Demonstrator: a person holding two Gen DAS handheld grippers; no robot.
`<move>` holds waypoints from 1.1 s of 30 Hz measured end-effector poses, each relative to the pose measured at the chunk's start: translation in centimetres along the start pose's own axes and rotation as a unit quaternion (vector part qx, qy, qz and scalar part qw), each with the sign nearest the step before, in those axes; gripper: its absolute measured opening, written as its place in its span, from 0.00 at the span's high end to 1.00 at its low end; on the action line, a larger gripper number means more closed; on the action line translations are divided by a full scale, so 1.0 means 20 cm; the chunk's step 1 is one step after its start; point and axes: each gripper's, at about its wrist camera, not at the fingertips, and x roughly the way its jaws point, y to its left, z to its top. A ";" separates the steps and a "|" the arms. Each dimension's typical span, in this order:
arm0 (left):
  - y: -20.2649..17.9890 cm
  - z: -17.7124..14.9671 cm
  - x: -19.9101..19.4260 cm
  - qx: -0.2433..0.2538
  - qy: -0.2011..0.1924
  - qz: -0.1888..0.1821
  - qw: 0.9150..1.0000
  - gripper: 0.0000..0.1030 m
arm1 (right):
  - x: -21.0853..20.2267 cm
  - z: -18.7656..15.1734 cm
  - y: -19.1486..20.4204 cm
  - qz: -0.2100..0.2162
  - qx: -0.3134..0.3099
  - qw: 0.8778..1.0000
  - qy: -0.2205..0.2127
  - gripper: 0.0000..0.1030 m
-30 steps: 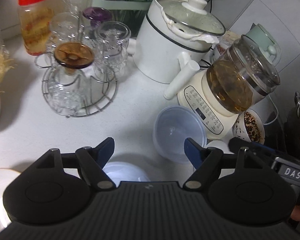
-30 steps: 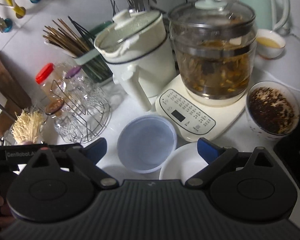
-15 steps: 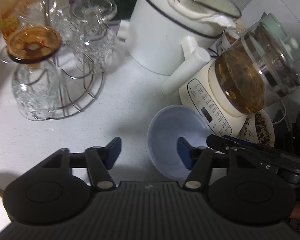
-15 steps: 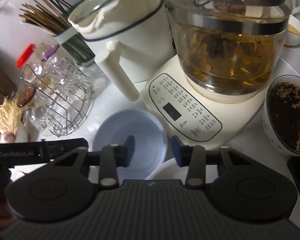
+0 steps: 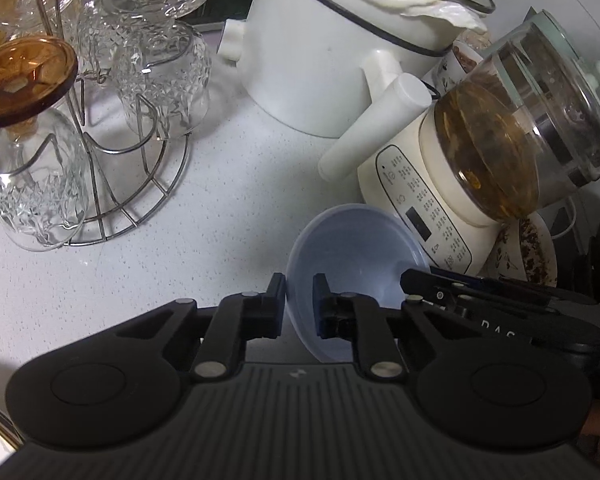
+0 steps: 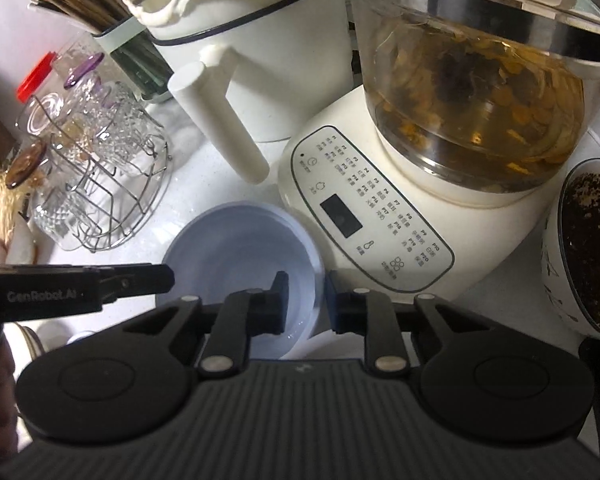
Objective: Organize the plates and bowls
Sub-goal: 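Lower the held light-blue bowl into the other light-blue bowl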
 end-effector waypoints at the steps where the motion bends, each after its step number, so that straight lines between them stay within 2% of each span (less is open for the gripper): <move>1: 0.00 0.01 0.00 0.002 0.002 0.001 1.000 0.84 | 0.00 0.00 0.00 0.000 0.002 1.000 0.000 0.79; 8: -0.01 0.04 -0.11 0.012 -0.020 0.001 1.000 0.84 | -0.09 -0.02 0.00 0.022 0.035 0.999 -0.016 0.79; 17: 0.00 0.05 -0.38 0.018 -0.056 -0.020 0.998 0.84 | -0.31 -0.05 0.09 0.049 0.066 0.994 -0.066 0.79; 24: 0.03 -0.04 -0.60 0.029 -0.070 -0.031 0.997 0.84 | -0.48 -0.12 0.19 0.054 0.068 0.991 -0.099 0.79; 33: 0.07 -0.18 -0.78 0.043 -0.097 -0.049 0.993 0.84 | -0.62 -0.27 0.29 0.063 0.077 0.987 -0.123 0.79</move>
